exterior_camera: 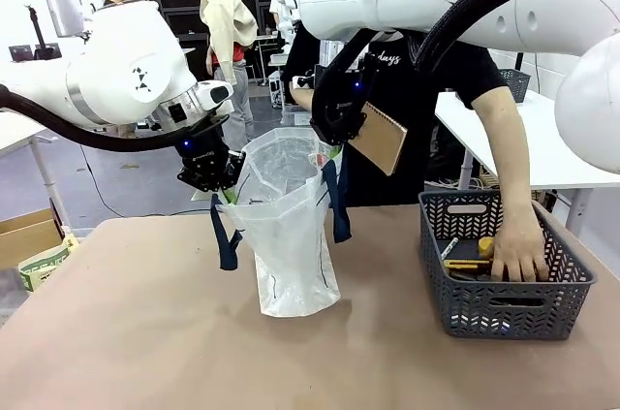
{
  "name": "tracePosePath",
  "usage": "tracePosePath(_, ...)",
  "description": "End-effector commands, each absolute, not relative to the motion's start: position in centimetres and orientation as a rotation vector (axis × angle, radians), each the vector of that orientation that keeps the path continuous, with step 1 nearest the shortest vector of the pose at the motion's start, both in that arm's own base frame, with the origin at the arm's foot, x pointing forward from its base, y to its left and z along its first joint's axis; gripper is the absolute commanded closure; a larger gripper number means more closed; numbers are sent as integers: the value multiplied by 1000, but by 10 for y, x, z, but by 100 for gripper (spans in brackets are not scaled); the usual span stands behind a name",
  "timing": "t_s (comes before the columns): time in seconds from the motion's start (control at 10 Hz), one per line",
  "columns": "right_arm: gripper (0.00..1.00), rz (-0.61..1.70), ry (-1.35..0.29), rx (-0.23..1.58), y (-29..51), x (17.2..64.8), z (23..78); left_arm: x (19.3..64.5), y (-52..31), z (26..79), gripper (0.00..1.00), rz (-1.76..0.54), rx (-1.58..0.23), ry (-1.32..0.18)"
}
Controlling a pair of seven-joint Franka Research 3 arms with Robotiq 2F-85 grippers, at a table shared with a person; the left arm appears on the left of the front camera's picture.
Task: Transfer purchased items from the store into the shopping bag.
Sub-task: Open the Reusable shopping bag in the center of the table.
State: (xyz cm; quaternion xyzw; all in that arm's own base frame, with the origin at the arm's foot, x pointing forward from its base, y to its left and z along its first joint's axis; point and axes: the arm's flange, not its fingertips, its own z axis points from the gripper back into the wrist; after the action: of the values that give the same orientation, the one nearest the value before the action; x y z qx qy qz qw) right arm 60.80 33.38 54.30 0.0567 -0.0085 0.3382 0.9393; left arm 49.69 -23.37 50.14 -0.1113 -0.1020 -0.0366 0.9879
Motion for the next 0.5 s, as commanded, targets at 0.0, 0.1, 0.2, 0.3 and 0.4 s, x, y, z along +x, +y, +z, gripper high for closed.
tracePosePath(0.0, 100, 706, -14, 83, 330, 611, 549, 501, -228, 507, 100, -78, -186, -196)
tracePosePath(0.1, 100, 710, -15, 71, 329, 611, 550, 500, -227, 508, 100, -87, -178, -192)
tracePosePath(0.2, 100, 716, -15, 66, 329, 610, 551, 499, -227, 510, 100, -113, -167, -187)
tracePosePath(0.3, 100, 728, -25, 67, 330, 609, 551, 498, -229, 510, 100, -140, -172, -180)
tracePosePath(0.4, 100, 743, -38, 63, 332, 608, 551, 497, -231, 509, 100, -165, -170, -178)
